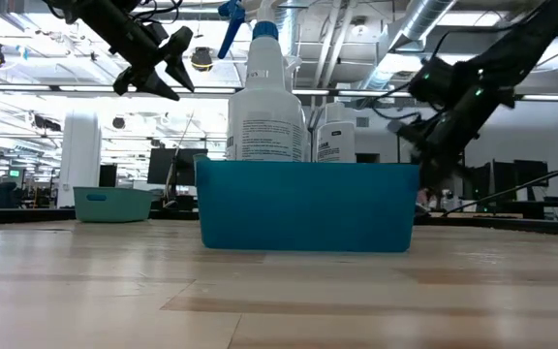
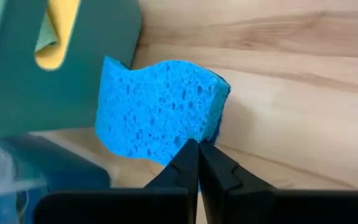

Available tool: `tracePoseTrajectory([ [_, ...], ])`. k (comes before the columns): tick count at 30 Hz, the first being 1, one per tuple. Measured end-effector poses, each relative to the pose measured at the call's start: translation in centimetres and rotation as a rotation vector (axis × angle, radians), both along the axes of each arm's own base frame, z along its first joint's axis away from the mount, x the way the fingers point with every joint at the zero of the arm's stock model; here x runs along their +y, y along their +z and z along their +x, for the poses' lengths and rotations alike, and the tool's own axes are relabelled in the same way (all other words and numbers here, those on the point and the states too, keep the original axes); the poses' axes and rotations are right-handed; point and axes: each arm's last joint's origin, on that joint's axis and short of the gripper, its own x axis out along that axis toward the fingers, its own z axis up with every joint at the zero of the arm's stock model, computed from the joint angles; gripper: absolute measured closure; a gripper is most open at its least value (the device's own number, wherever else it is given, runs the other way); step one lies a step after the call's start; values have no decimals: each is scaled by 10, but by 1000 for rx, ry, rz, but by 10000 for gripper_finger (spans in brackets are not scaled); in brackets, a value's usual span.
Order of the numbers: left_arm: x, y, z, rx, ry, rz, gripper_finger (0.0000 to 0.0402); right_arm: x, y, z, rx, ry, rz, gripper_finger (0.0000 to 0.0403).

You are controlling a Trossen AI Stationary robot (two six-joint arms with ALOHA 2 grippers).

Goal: Pick & Place Kitchen Items

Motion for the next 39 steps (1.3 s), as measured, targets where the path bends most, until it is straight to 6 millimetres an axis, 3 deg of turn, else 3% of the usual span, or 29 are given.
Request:
tracePoseTrajectory([
  [13, 0, 0, 0, -1, -4, -1, 211, 26, 46, -44, 19, -43, -131, 403],
  [24, 1, 3, 1, -24, -4, 19, 211, 36, 65, -60, -38, -71, -251, 403],
  [29, 1, 14, 7, -61, -78, 141, 211, 39, 76, -63, -83, -77, -288, 403],
  [39, -9, 48, 17, -231, -224, 456, 209, 31, 135, -53, -81, 34, -462, 403],
])
